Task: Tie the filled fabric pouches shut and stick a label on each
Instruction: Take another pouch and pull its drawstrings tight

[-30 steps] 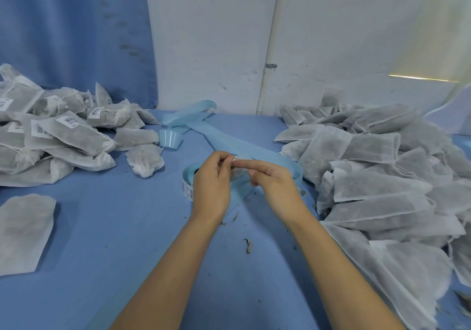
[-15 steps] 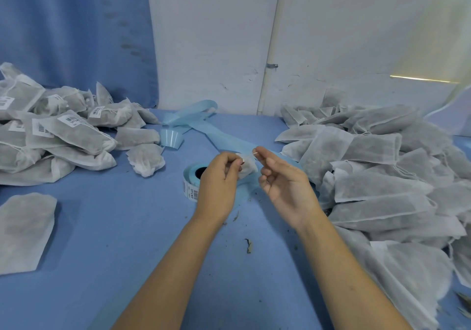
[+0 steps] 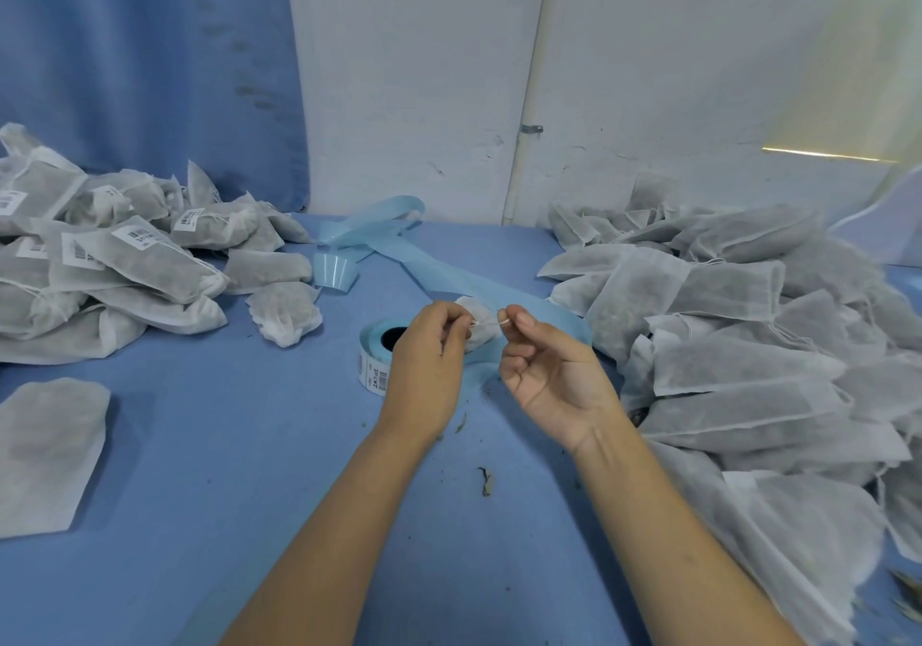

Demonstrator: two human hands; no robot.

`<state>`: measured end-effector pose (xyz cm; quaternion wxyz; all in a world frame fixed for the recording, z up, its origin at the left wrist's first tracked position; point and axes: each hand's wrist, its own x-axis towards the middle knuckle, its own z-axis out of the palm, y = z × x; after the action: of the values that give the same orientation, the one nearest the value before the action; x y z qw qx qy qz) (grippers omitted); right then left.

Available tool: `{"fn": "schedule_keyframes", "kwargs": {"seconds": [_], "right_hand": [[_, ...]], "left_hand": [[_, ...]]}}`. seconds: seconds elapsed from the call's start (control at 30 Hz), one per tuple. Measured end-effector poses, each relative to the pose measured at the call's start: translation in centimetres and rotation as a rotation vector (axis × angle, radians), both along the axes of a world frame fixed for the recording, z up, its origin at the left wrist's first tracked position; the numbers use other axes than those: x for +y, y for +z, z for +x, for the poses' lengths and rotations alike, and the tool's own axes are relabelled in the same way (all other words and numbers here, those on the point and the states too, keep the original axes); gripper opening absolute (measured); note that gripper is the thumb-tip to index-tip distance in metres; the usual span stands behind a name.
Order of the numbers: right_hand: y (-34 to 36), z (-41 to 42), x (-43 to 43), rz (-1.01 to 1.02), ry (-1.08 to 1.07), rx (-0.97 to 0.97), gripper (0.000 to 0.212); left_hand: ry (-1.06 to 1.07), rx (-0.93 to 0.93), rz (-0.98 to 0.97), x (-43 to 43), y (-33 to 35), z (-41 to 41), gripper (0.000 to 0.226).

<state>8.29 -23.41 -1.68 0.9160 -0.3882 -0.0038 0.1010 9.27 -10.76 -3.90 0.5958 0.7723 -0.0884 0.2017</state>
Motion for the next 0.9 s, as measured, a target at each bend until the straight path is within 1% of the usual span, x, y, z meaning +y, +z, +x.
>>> {"fn": "schedule_keyframes", "kwargs": {"seconds": [0.13,0.2,0.23,0.27,0.33,0.37,0.43,0.5,0.6,0.7,0.77,0.83,0.9], "right_hand": [[0.0,0.0,0.1,0.0,0.018,-0.026,0.014],[0.0,0.0,0.1,-0.054,0.006,-0.05,0.013],[0.0,0.0,0.1,-0.084,0.001,-0.064,0.013],[0.0,0.0,0.1,-0.098,0.001,-0.075,0.013],[-0.1,-0.1,0.2,-0.074,0.012,-0.081,0.014],[-0.2,-0.1,0.2,-0.051,0.016,-0.082,0.016],[-0.3,-0.2,0.3,-0.029,0.003,-0.095,0.018],[-0.2,-0.2,0.3,-0.038,-0.018,-0.12,0.02],[-0.2,-0.2,0.4,-0.017,-0.02,-0.148,0.02],[-0.2,-0.2,0.4,0.009,0.001,-0.164,0.022],[-0.1,-0.2,0.4,-0.003,-0.013,-0.166,0.023],[-0.2,-0.1,0.4,-0.104,-0.101,-0.158,0.021],[-0.7,0.0,0.5,-0.315,-0.244,-0.149,0.019]], "left_hand": [[0.024,0.027,-0.048,0.1,0.1,0.2,0.012],[0.047,0.017,-0.004,0.3,0.0,0.2,0.015],[0.069,-0.001,0.055,0.4,-0.1,0.2,0.017],[0.105,-0.031,0.154,0.5,-0.2,0.2,0.021],[0.198,-0.128,0.397,0.8,-0.5,0.1,0.028],[0.232,-0.186,0.485,0.9,-0.5,0.1,0.032],[0.25,-0.271,0.568,1.0,-0.4,0.2,0.036],[0.242,-0.315,0.589,1.1,-0.4,0.2,0.039],[0.211,-0.303,0.564,1.4,-0.7,0.4,0.041],[0.181,-0.216,0.383,1.5,-0.7,0.6,0.038],[0.205,-0.195,0.283,1.5,-0.5,0.7,0.033],[0.246,-0.179,0.236,1.7,-0.4,0.8,0.023],[0.263,-0.176,0.172,1.8,-0.2,0.8,0.021]]}}
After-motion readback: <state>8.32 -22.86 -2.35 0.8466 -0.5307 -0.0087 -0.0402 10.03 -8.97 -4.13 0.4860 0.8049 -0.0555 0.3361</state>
